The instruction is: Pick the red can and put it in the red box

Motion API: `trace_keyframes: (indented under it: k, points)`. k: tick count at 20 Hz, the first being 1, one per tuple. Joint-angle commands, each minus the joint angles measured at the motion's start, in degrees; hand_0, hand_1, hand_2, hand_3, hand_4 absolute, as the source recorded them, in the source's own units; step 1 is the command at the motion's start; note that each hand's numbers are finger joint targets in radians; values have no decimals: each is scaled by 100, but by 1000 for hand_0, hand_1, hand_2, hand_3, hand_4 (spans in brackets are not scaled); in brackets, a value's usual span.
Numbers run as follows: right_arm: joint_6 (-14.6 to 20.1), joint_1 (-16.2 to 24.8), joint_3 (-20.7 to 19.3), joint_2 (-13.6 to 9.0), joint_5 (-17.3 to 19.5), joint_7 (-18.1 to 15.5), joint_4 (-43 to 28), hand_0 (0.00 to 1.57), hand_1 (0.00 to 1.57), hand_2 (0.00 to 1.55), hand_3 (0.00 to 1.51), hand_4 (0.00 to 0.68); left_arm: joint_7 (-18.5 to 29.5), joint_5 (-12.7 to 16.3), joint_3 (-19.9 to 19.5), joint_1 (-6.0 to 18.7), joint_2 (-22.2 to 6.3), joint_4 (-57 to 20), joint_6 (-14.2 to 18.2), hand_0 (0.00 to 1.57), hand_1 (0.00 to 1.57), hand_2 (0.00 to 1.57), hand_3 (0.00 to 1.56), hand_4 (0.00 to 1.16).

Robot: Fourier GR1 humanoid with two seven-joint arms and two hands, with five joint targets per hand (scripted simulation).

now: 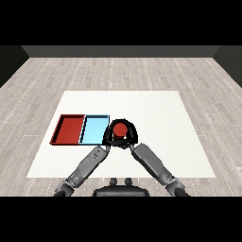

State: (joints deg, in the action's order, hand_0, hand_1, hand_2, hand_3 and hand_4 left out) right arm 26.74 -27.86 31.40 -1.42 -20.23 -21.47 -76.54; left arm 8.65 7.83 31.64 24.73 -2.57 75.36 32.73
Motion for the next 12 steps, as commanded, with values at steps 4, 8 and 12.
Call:
trace_keyframes:
  k: [4, 8, 12]
  points:
    - [15, -32, 133, 135, -35, -168, 2, 1522, 1522, 1458, 1398, 538, -47, -31, -72, 184, 244, -289, -85, 1571, 1571, 1500, 1382, 873]
    - [-48, 340, 128, 137, 160, -205, -193, 1516, 1516, 1459, 1396, 549, 70, 9, -147, 105, 246, -269, -194, 1571, 1571, 1528, 1424, 885]
    - [-448, 188, -91, 137, -202, -86, -261, 1402, 1402, 1408, 1370, 471, 48, 153, -99, -161, 151, 180, -258, 1571, 1571, 1546, 1469, 1025]
